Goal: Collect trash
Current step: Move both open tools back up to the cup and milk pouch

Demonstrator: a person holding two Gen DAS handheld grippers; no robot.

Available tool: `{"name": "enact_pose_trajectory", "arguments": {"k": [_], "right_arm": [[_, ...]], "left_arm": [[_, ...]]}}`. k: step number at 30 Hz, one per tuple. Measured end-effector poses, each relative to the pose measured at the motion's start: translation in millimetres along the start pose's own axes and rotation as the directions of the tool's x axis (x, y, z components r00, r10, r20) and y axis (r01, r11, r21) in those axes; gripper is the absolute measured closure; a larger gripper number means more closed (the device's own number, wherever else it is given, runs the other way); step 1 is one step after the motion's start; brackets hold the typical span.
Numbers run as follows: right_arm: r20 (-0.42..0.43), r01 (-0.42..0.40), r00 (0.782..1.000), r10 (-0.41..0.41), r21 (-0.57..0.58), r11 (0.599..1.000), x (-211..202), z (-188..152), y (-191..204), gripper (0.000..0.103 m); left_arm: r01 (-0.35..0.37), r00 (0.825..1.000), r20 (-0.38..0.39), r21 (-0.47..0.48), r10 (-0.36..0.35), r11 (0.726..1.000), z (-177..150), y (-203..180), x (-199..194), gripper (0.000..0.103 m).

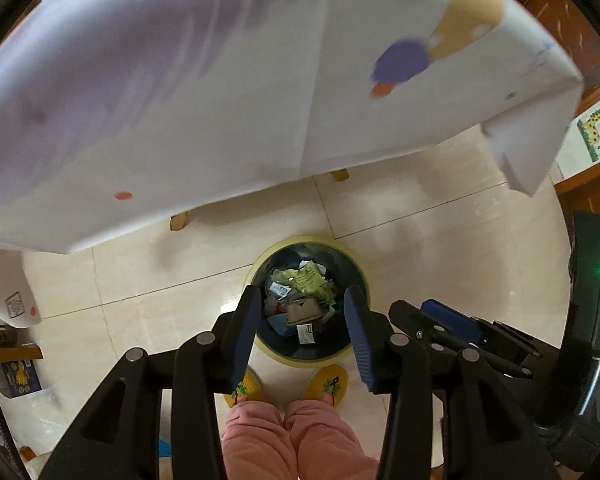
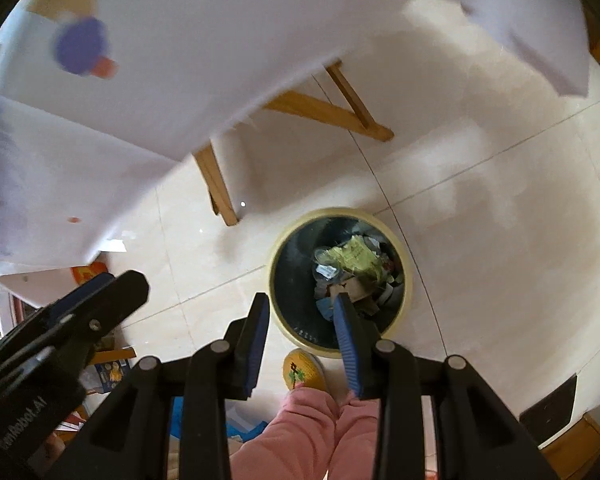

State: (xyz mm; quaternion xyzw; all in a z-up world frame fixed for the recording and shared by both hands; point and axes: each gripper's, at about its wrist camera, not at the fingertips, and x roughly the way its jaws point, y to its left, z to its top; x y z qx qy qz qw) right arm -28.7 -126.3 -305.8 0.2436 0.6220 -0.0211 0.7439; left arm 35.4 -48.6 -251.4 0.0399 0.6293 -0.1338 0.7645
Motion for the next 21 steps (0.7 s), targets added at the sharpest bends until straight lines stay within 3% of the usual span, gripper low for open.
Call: {"name": "enact_pose_trajectory", "arguments": {"k": [10,21], "right_arm": [[0.069,-0.011,0.998,0.015,-0.064,0.998,-78,1,29,0.069],[0.163,-0.023,0.986,0.046,-0.143,0.989,-160,0,55,0.069]], "left_arm": [[-0.015,0.998,0.054,0.048,0.013,0.999,0,-10,-71,0.059],[-0.043,0.984,0.177,0.039,0.036,0.998,12,-8,-159,0.058]]}}
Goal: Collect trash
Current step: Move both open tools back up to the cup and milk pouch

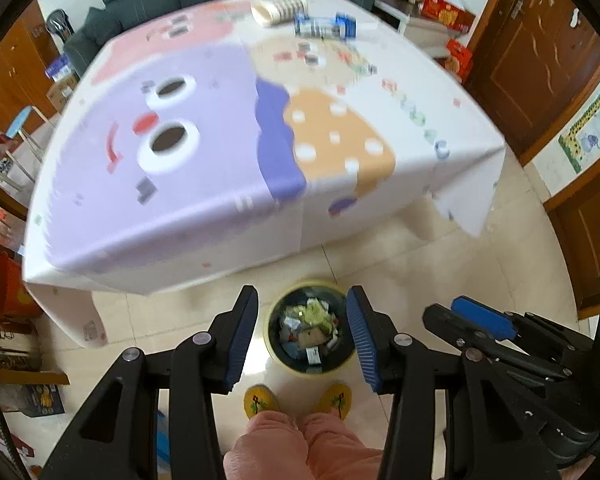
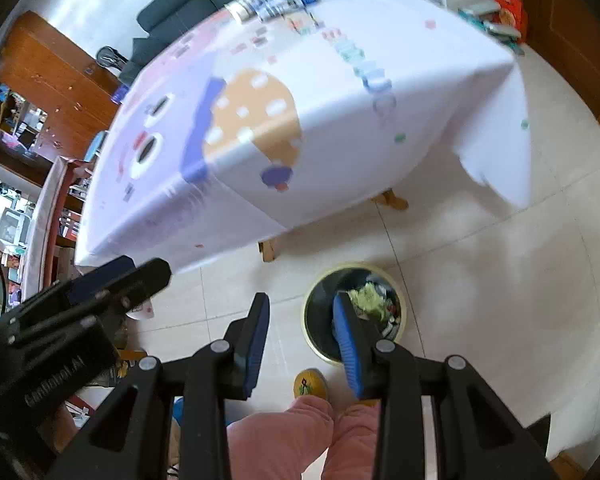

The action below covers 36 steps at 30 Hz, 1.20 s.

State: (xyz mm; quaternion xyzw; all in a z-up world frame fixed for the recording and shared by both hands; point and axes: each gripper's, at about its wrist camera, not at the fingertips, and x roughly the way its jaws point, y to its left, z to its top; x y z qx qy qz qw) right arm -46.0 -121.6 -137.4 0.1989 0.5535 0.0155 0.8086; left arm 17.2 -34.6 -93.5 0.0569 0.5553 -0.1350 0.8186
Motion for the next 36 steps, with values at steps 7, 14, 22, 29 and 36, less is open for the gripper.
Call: {"name": "enact_pose_trajectory", "arguments": {"k": [7,14,22,29,36], "right_arm": [[0.070,-0.027,0.997,0.030,-0.044,0.999,-41,11,13,0.069],[0.137,-0.055,0.989,0.064,-0.071,0.996,-69,34,20,0.069],[0.183,-0.081,0.978,0.097,-0.094,0.992,-88,66,28,0.065],[0.213,-0.095,0.971,0.108,-0.070,0.993,-92,104,33,0.064],[0.230,-0.066,0.971,0.064,0.001,0.998,-68,166,42,0.058]], "left_arm": [[-0.037,0.997,0.074,-0.027,0.039,0.999,19,13,-58,0.057],[-0.041,0.992,0.117,-0.069,0.049,0.997,44,26,-97,0.051],[-0.024,0.986,0.164,-0.059,0.033,0.998,86,32,-123,0.051],[-0.022,0.989,0.148,0.040,0.016,0.999,145,42,-124,0.037],[-0.009,0.992,0.125,0.186,-0.015,0.983,227,66,-98,0.037]]}}
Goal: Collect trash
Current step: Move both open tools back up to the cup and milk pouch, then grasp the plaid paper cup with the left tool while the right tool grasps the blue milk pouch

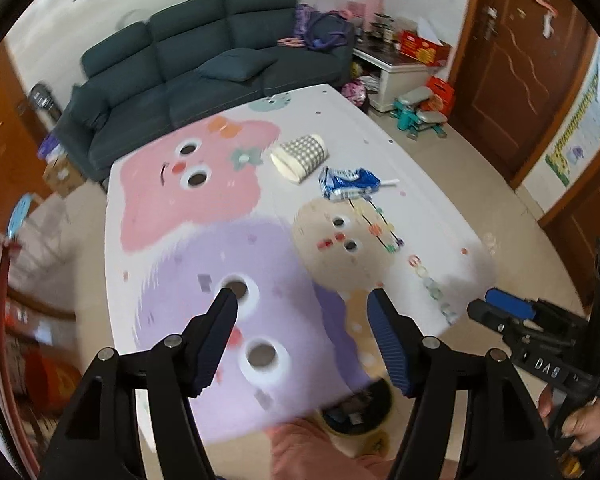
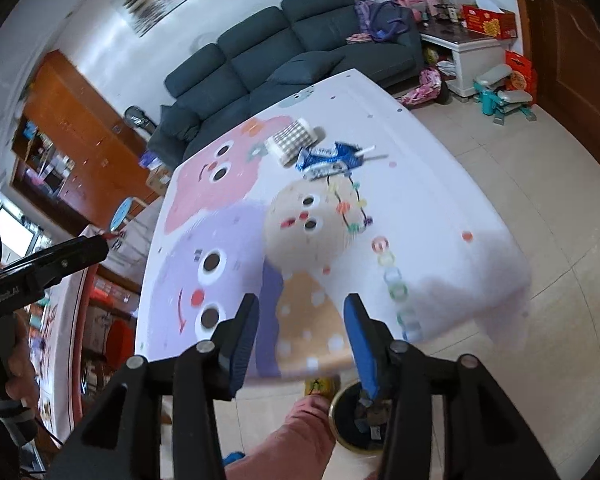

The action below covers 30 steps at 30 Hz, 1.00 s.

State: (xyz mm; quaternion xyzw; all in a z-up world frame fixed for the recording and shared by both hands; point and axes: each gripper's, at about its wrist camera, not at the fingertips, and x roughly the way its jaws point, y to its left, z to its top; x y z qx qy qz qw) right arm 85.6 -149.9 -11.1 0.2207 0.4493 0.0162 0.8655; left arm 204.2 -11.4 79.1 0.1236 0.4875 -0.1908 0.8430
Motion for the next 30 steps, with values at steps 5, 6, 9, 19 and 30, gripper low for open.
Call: {"name": "enact_pose_trajectory", "arguments": {"k": [5,6,9,19,30], "right_arm": [[-0.026,0.044,0.999,-0.042,0.103,0.994,50,46,8,0.057],[-0.036,0.055,0.998,-0.051,0.135,0.989,60,54,8,0.057],[-0.086,0.104,0.993,-0.083,0.285,0.953,104,83,5,0.056],[-0.142,0.213,0.977,-0.160,0.596,0.774,197,132,-25,0.055],[-0.173,0.281,0.959,-0.223,0.650,0.706,230,137,-37,0.055]], "left_arm": [[0.028,0.999,-0.037,0.135,-0.023,0.990,60,27,46,0.037],[0.034,0.999,-0.047,0.155,-0.027,0.987,72,31,56,0.037],[0.073,0.994,-0.093,0.225,-0.053,0.972,113,48,93,0.037],[0.208,0.964,-0.234,0.363,-0.127,0.908,206,64,227,0.037],[0.368,0.907,-0.375,0.478,-0.194,0.798,227,33,310,0.037]]}}
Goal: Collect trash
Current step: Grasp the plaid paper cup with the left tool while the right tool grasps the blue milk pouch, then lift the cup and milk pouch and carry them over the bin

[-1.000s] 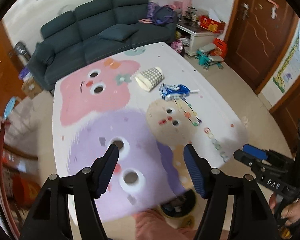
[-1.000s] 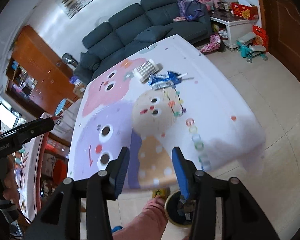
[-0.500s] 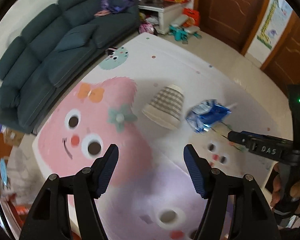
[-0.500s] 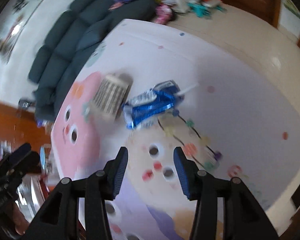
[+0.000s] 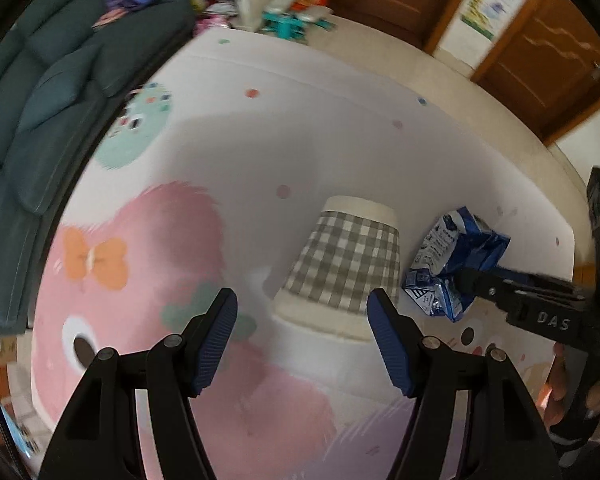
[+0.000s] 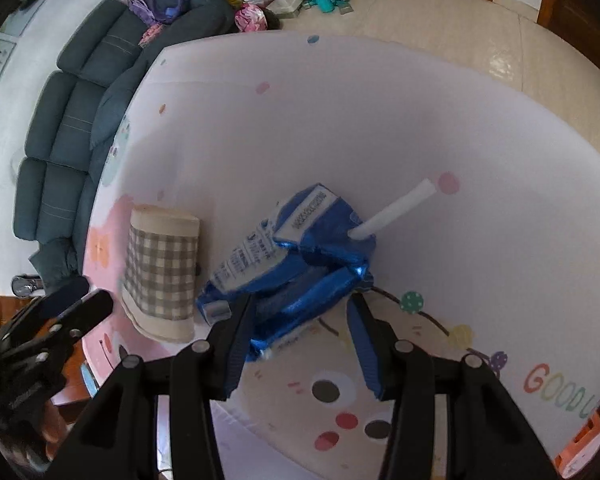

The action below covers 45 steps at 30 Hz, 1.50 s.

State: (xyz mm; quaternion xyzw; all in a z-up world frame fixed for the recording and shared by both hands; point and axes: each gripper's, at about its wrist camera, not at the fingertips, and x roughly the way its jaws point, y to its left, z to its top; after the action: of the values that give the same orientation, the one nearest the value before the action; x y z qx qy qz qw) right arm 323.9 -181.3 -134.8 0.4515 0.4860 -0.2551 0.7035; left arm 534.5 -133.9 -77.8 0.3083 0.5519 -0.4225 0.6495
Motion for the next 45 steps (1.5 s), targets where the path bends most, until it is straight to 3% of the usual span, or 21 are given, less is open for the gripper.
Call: {"name": "enact_pose_trajectory", "arguments": {"k": [4,8,13,16,20,24,30,37,45], "right_arm": [[0.008,-0.009,1.000,0.009,-0.028,1.000,0,2,-3,0.059],[0.011,-0.008,1.000,0.008,-0.050,0.999,-1,0,-6,0.067],[0.012,-0.029,0.999,0.030,-0.046,0.998,-1,1,-10,0.070],[0.004,-0.065,0.998,0.065,-0.033,0.997,-2,1,-15,0.075],[-0.002,-0.087,0.996,0.087,-0.041,0.995,-4,-2,-20,0.079],[-0.006,-0.095,0.995,0.095,-0.057,0.994,-7,-5,-23,0.085],[-0.015,-0.104,0.995,0.103,-0.075,0.992,-11,-11,-27,0.088],[-0.029,-0.120,0.993,0.118,-0.107,0.987,-23,-25,-38,0.088],[-0.048,-0.148,0.989,0.143,-0.138,0.979,-46,-43,-57,0.089]], "left_arm": [[0.024,0.999,-0.036,0.052,-0.022,0.998,9,-3,22,0.037],[0.105,0.994,-0.042,0.034,-0.103,0.994,18,-1,32,0.037],[0.201,0.978,-0.060,0.026,-0.200,0.979,23,-7,36,0.037],[0.220,0.973,-0.084,0.067,-0.214,0.973,20,-21,41,0.039],[0.257,0.965,-0.089,0.117,-0.248,0.959,15,-43,43,0.060],[0.227,0.974,-0.058,0.141,-0.221,0.964,10,-60,40,0.071],[0.225,0.974,-0.052,0.067,-0.222,0.972,7,-70,39,0.080],[0.185,0.982,-0.035,-0.022,-0.186,0.982,-31,-76,22,0.082],[0.174,0.985,0.002,-0.129,-0.175,0.976,-75,-101,-6,0.082]]}}
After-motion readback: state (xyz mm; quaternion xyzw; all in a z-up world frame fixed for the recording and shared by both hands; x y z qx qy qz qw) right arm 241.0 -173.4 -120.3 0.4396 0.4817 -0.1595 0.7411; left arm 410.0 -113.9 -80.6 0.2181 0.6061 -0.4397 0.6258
